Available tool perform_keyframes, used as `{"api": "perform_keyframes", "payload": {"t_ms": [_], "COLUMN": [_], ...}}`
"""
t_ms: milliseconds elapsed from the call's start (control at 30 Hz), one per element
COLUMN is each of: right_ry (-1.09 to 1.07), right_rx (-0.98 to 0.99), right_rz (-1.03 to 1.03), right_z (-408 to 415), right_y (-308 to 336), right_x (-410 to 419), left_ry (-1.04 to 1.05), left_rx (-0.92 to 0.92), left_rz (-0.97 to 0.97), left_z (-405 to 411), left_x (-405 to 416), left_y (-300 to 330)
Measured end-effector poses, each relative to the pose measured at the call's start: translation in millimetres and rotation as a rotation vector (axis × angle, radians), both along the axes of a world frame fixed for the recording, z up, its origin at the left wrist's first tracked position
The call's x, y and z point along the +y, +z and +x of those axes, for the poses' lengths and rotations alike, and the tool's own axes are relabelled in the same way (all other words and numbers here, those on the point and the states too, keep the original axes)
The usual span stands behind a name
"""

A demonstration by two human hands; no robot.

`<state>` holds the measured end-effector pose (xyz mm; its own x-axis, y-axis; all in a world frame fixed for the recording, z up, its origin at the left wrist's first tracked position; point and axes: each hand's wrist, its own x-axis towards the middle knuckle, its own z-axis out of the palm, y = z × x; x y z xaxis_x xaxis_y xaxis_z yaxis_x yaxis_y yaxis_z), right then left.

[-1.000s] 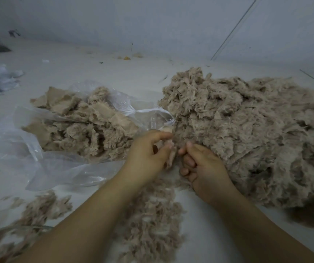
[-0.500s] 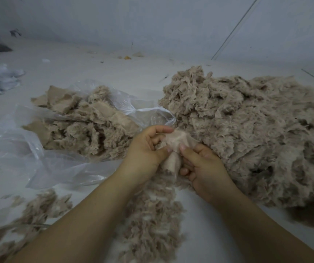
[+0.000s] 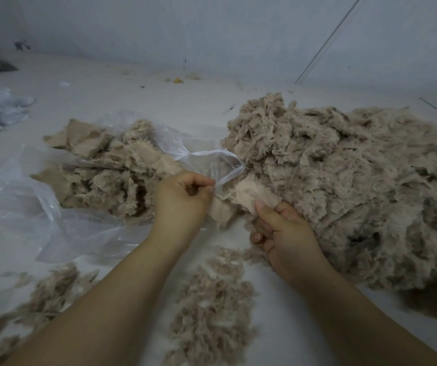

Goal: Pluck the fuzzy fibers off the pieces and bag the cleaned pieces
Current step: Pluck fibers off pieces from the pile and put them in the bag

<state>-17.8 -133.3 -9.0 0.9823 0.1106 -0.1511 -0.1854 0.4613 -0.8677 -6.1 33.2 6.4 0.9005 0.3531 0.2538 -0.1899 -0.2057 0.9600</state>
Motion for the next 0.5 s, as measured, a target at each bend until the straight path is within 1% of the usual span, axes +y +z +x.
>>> {"api": "perform_keyframes", "payload": {"t_ms": [167,233,267,333,367,433,500], "right_ry": [0.031,0.036,0.034,0.031,0.034,0.045,0.055], "right_rx": [-0.031,-0.038,-0.036,-0.026,-0.024,-0.035,-0.047], "right_rz": [-0.007,0.008,0.010,0.005,0.003,-0.010,-0.021], "right_z": [-2,-2,-1,0,1,1,0], "right_y": [1,1,0,-1,-1,-3,-3], "right_x": [-1,-1,-1,-1,-1,-2,-3], "left_ry": [-0.120,-0.174,-0.158,-0.085,-0.083,-0.158,-0.224], "left_rx": [0.028,-0.046,-0.102,-0.186,-0.195,-0.132,-0.049], "left_rz": [0.260,0.358,0.374,0.340,0.306,0.232,0.214], "left_z": [2,3,2,0,-3,-7,-8], "left_x": [-7,-9,-10,-11,-12,-15,-20], "left_y": [-1,0,0,4,7,12,11]}}
